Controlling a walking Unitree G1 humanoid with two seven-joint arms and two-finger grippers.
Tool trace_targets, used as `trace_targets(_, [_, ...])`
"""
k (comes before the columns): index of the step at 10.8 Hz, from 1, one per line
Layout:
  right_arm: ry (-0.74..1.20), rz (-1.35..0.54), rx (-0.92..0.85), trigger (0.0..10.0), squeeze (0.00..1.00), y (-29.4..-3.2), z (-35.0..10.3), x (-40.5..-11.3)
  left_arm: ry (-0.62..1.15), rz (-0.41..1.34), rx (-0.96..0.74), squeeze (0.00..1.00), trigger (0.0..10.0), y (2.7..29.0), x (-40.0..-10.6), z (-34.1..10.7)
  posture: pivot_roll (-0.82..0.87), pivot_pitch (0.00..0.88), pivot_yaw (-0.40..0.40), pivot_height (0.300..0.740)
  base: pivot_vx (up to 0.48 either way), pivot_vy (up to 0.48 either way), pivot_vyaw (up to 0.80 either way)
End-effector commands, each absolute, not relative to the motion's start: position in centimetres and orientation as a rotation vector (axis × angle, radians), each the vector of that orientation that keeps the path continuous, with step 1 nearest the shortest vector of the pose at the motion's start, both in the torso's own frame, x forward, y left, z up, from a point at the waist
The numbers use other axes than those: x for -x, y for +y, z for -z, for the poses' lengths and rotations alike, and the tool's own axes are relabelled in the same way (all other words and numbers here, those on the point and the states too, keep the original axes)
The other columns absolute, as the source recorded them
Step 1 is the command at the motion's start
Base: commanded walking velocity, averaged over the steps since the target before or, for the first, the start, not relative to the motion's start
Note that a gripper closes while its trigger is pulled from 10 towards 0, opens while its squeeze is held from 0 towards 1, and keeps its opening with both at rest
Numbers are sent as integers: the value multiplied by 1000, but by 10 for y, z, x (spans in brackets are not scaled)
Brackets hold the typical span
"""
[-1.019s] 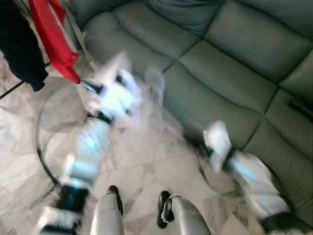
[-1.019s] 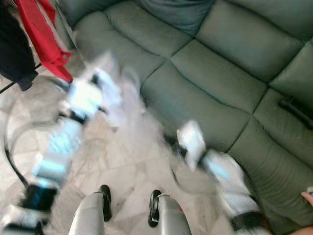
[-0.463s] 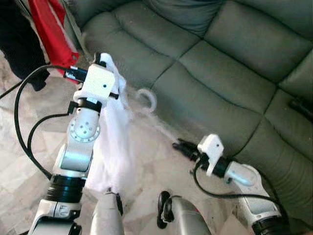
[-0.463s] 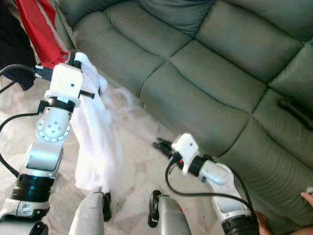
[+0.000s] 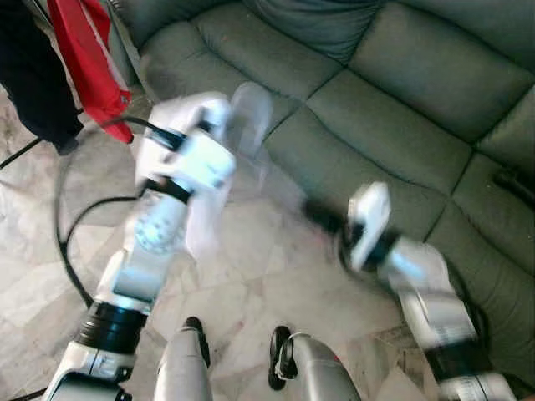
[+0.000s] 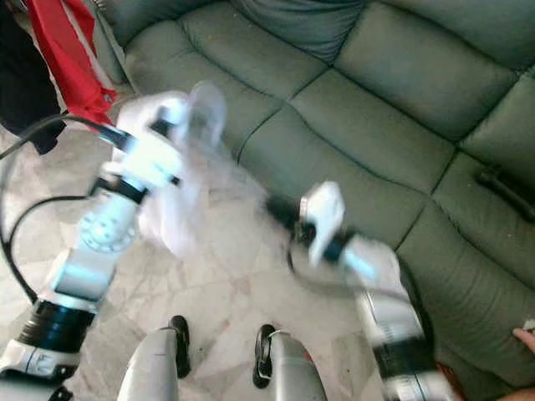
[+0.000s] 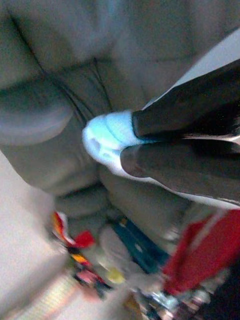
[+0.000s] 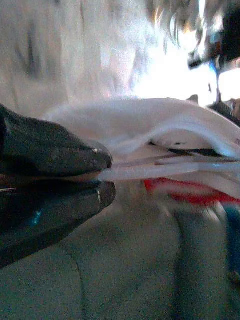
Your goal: Hang hanger
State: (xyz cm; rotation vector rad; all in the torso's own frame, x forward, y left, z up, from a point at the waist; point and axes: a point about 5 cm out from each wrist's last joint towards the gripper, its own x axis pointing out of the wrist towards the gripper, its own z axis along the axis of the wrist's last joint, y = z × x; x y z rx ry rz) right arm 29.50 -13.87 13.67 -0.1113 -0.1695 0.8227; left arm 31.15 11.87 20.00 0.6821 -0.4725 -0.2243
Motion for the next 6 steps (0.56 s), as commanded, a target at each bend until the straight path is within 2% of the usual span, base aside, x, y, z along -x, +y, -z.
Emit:
trace_targets(1, [-237,-664,119,10000,0,-151,-142,-304,-537,297,-690,0,10000,108,-303,-206,53,238,-84,740,0,0,0])
trace_targets(3, [-296,-509,33,10000,0,-159,-156,-316,-559,450,-680,0,10000,90,-289,-200,58,243,-88,740,0,0,0])
trace_targets(6, [-291,-483,36,10000,0,-160,-156,-321,-582,648,-659,0,10000,68,-273,-192,46,248,-92,740,0,0,0])
